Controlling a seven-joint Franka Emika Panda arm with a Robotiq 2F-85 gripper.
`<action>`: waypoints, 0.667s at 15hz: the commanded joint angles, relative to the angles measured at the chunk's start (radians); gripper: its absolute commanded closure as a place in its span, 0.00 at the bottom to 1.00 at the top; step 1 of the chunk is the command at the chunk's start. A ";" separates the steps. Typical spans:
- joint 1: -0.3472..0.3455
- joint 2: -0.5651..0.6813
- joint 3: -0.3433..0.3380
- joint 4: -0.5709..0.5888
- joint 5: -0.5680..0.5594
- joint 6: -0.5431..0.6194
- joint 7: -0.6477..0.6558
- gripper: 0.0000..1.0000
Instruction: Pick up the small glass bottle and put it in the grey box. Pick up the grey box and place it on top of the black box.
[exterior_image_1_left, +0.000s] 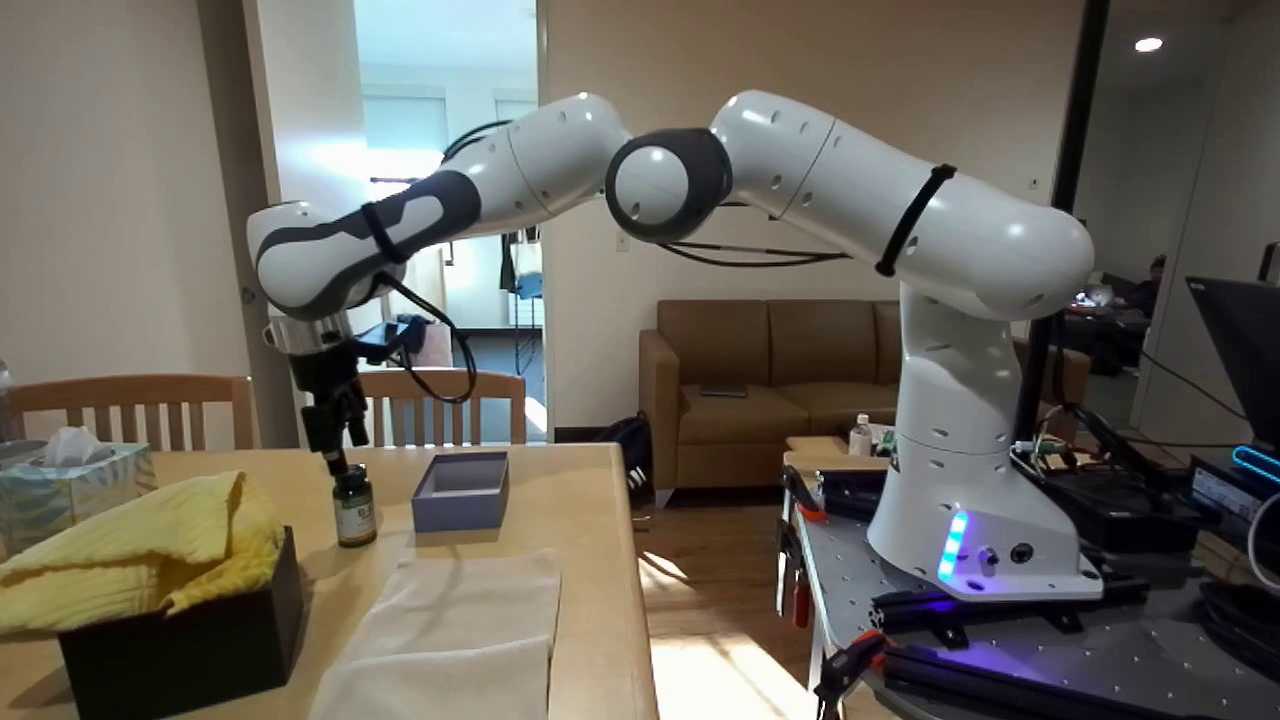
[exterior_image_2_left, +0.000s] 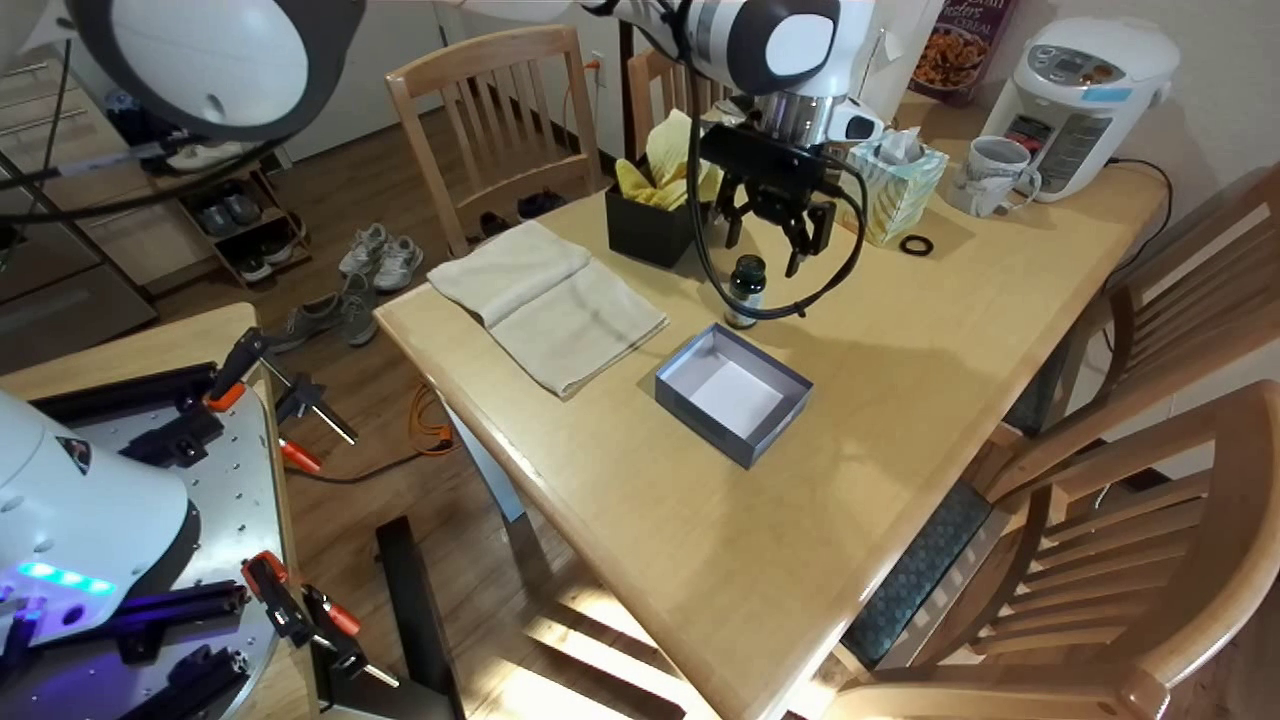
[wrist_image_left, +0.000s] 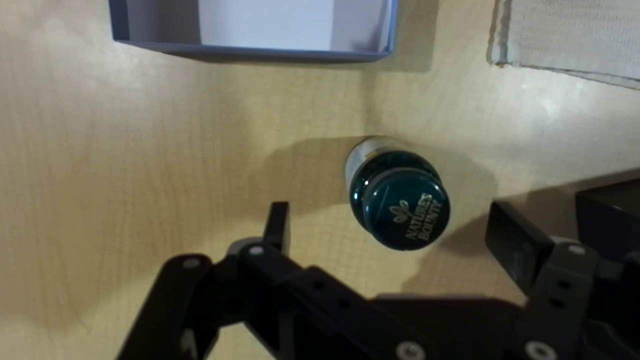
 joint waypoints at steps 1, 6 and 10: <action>-0.019 0.045 0.023 0.070 0.017 -0.029 0.002 0.00; -0.034 0.066 0.027 0.071 0.024 -0.020 0.008 0.26; -0.044 0.086 0.038 0.078 0.037 -0.021 0.002 0.53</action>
